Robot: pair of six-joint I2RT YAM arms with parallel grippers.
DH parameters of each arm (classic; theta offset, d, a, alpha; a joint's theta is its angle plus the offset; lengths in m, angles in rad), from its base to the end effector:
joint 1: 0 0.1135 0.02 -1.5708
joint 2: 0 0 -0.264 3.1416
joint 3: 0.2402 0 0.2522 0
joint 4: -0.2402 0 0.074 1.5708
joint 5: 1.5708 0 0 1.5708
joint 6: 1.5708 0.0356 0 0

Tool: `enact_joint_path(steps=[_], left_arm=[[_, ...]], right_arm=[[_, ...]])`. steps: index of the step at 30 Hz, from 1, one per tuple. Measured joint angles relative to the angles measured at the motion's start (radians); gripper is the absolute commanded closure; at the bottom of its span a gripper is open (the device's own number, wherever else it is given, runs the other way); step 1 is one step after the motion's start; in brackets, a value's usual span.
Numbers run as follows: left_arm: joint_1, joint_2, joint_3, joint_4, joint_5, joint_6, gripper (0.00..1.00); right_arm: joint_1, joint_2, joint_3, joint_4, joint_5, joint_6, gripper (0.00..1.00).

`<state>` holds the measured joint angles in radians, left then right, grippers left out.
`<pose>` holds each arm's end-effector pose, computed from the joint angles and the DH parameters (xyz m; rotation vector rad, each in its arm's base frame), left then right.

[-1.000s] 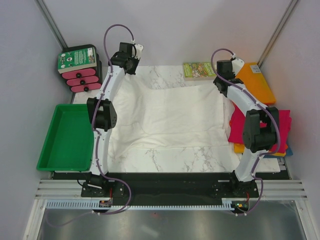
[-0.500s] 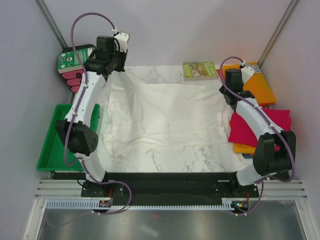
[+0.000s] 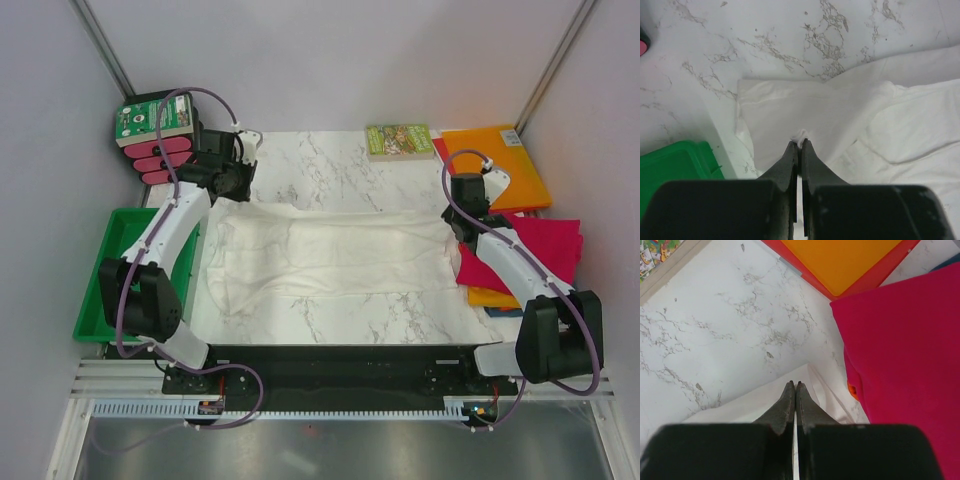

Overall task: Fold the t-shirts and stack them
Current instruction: Fold the other side of the tshirt into a rectangle

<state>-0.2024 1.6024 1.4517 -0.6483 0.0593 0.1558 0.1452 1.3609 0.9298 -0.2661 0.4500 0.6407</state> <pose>0.3482 -0.0736 0.3214 0.4503 2.3268 -0.0927 0.2931 0.0272 0.2558 0.7590 2.0523 -0.0711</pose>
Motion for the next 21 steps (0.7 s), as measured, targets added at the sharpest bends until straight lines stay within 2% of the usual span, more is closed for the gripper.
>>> enact_joint_path(steps=[9, 11, 16, 19, 21], left_arm=[[0.0, -0.063, -0.095, 0.027, -0.006, -0.001, 0.98], [0.004, -0.068, -0.095, 0.037, -0.006, -0.002, 0.98], [0.013, -0.069, -0.094, 0.047, -0.011, -0.002, 0.98], [0.019, -0.069, -0.094, 0.053, -0.015, -0.002, 0.98], [0.023, -0.069, -0.094, 0.054, -0.014, -0.002, 0.98]], right_arm=[[0.017, 0.013, -0.041, 0.001, 0.007, 0.007, 1.0], [0.016, 0.057, -0.001, -0.006, 0.014, 0.0, 1.0], [0.016, 0.175, 0.219, -0.019, 0.016, -0.018, 1.0], [0.019, 0.184, 0.303, -0.001, 0.019, -0.03, 1.0], [0.021, 0.17, 0.304, 0.014, 0.02, -0.034, 1.0]])
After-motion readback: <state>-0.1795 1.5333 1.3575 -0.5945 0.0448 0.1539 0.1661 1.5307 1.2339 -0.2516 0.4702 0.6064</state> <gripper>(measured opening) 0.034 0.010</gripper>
